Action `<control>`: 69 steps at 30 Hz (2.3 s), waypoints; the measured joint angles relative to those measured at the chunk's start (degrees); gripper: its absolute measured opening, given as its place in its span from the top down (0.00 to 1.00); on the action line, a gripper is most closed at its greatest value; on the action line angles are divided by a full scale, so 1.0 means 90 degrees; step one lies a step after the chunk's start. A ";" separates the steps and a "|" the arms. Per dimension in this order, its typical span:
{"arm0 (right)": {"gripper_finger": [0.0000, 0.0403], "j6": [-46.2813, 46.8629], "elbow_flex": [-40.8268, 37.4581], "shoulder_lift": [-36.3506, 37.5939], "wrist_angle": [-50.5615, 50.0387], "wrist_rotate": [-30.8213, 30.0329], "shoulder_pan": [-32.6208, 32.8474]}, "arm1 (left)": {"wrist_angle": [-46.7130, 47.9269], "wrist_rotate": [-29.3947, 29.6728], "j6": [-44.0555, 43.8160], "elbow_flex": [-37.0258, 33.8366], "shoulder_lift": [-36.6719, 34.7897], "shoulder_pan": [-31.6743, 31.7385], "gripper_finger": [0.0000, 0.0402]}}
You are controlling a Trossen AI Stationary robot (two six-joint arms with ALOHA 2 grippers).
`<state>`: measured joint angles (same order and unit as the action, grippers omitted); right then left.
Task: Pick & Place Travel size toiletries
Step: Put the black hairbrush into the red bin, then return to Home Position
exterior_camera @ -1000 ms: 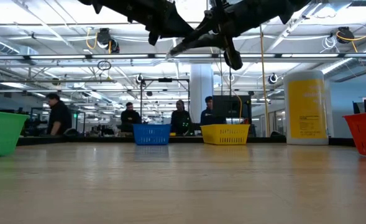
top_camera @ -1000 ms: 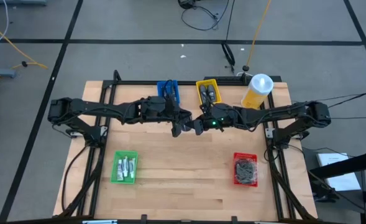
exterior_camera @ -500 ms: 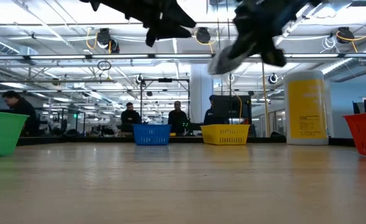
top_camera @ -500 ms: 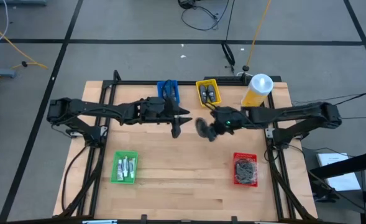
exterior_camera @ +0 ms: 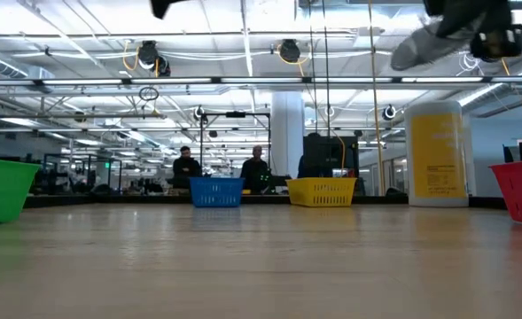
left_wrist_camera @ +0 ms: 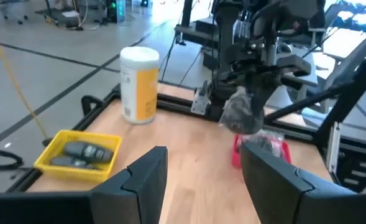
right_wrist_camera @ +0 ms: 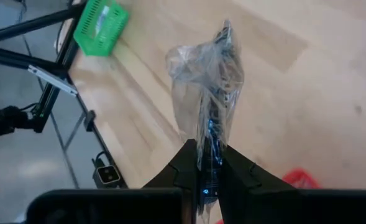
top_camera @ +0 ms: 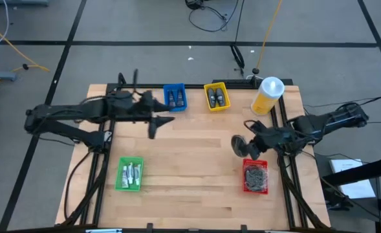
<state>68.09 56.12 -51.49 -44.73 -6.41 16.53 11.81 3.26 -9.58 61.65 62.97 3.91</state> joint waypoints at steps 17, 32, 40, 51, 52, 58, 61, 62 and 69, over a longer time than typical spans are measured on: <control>0.94 0.4695 -0.2206 0.0860 0.1832 -0.0419 0.2681 | 0.1473 0.0809 -0.0616 -0.2062 -0.3143 -0.1528 0.74; 0.85 0.6162 -0.2241 0.1193 0.0613 -0.0109 0.3159 | 0.2637 0.0640 -0.0714 -0.2426 -0.5001 -0.2076 0.99; 0.62 0.6268 -0.2241 0.1201 0.0587 -0.0142 0.2984 | 0.3470 0.0643 -0.0862 -0.2426 -0.5781 -0.2119 0.99; 0.57 0.6477 -0.2241 0.1948 0.0706 -0.0579 0.2913 | 0.3407 0.0646 -0.1256 -0.3356 -0.6972 -0.2118 0.99; 0.57 0.6349 -0.2241 0.2029 0.0792 -0.0851 0.2913 | 0.3299 0.0645 -0.1335 -0.3494 -0.6963 -0.2119 0.99; 0.59 0.4599 -0.2241 0.2304 0.2412 -0.2692 0.2910 | 0.1998 0.0470 -0.0698 -0.3868 -0.6951 -0.2119 0.99; 0.59 0.3268 -0.2241 0.2306 0.3522 -0.3533 0.2910 | 0.1524 0.0334 -0.0415 -0.4118 -0.6958 -0.2120 1.00; 0.59 0.2756 -0.2241 0.2304 0.3861 -0.3833 0.2910 | 0.1456 0.0341 -0.0379 -0.4229 -0.6964 -0.2119 0.99; 0.59 -0.0186 -0.2241 0.2294 0.5534 -0.5304 0.2910 | 0.0493 0.0091 -0.0304 -0.5227 -0.6960 -0.2119 0.99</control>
<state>66.41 35.94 -30.85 5.07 -54.14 42.72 16.25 4.08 -12.32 14.60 0.33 -15.16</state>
